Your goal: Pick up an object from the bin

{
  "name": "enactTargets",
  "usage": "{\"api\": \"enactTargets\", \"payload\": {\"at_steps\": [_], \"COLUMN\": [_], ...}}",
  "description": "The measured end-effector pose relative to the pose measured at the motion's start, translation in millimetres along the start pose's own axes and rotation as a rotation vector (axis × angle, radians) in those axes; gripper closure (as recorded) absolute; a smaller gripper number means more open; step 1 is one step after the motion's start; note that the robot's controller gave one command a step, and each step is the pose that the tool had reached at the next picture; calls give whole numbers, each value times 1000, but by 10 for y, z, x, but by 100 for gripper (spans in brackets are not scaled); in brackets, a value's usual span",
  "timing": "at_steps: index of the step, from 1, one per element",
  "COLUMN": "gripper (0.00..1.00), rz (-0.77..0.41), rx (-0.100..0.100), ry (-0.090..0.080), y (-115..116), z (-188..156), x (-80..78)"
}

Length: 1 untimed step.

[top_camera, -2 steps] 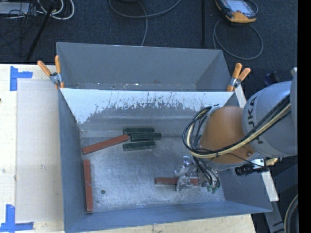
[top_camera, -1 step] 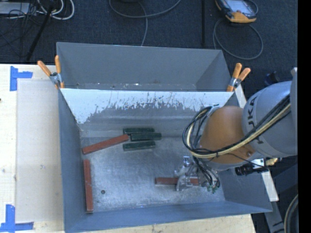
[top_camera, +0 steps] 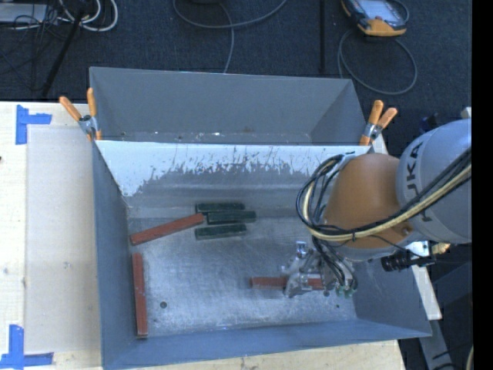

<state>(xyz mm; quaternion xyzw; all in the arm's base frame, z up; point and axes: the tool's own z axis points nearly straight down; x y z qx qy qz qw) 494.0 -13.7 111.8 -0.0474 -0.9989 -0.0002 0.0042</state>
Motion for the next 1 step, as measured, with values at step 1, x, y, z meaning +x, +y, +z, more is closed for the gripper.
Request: {"api": "enactTargets", "payload": {"at_steps": [1], "gripper": [100], "rz": [36], "rx": [0], "ry": [-9], "y": [-79], "z": [-1521], "x": [-7]}}
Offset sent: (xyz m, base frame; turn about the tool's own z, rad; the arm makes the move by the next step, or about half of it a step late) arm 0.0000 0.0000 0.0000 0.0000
